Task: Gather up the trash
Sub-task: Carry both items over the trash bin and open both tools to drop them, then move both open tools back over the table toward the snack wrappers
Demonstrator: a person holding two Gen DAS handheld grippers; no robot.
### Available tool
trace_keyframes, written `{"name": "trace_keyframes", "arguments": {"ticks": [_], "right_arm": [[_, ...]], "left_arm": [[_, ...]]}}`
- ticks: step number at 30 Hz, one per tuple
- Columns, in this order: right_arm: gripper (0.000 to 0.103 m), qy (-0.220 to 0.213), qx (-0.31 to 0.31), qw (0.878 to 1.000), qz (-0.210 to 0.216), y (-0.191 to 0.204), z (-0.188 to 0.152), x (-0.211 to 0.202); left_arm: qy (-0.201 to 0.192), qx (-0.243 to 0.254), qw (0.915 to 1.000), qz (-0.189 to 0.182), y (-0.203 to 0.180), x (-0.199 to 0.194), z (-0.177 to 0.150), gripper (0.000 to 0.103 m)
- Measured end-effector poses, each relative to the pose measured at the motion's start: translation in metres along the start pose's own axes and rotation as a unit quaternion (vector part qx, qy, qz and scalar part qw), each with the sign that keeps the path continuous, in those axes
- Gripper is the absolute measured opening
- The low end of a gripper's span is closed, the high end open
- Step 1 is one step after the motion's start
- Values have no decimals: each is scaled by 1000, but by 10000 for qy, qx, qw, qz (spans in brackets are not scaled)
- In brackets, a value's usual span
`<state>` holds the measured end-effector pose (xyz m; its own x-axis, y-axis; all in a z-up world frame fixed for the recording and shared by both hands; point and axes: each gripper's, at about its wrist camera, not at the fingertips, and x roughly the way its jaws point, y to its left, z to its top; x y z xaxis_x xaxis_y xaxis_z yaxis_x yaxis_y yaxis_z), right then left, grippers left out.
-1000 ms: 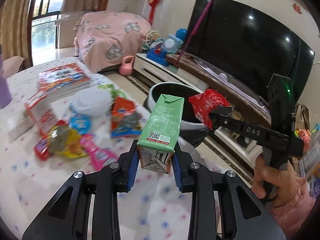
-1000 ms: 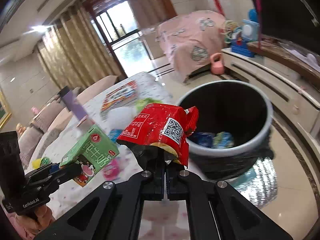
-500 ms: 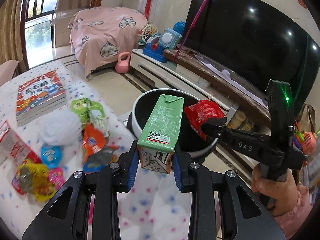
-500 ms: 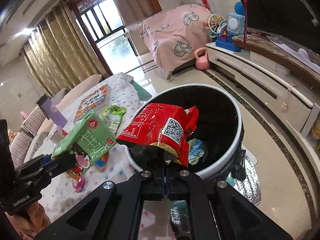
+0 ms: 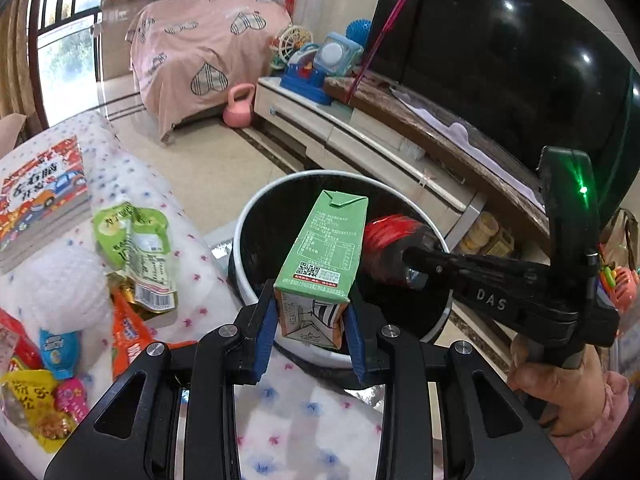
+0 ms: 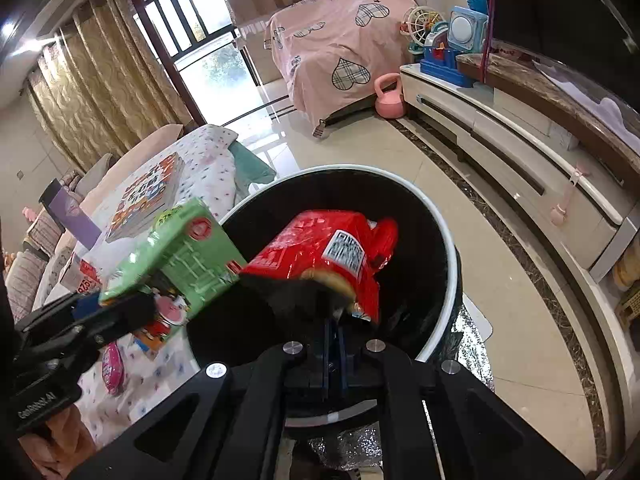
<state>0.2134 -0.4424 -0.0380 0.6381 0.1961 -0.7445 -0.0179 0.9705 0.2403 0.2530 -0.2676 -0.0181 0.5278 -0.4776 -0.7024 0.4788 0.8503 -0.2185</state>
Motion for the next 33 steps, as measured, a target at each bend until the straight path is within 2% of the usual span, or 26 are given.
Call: {"name": "trace_keyframes", "arguments": {"ticks": [2,3,4,6,11,14,16,21,33], "right_arm": [[8,2,42,10000,-18,-5,2,1],[14,-4,74,10000,-33,-7,4,1],[21,-16,104,9999,-40,-8,4,0],[27,-66,155,9999,11,-9,3,-4],[45,-296,282,9990,176,-9,-2,-18],[65,-476,329,9980,268,-3,-9,-28],[82,-602,384,9969,336,2,-15,-35],[89,-801,455,9944,508,22,-32,-45],[92,-912,168,9925,791,85,-67,-46]], "left_arm": [[41,-58,10000,-31,1,1,0,34],[25,-66,10000,-54,1,-1,0,37],[-13,-55,10000,-50,1,-4,-1,44],[-86,-51,9999,21,1,-10,-3,55],[-231,-195,9995,-16,8,-33,-16,59],[-289,-320,9991,55,16,-48,-29,64],[-340,-417,9985,87,23,-58,-38,66],[-434,-750,9960,230,46,-84,-63,69],[-559,-1454,9859,604,102,-134,-114,69]]}}
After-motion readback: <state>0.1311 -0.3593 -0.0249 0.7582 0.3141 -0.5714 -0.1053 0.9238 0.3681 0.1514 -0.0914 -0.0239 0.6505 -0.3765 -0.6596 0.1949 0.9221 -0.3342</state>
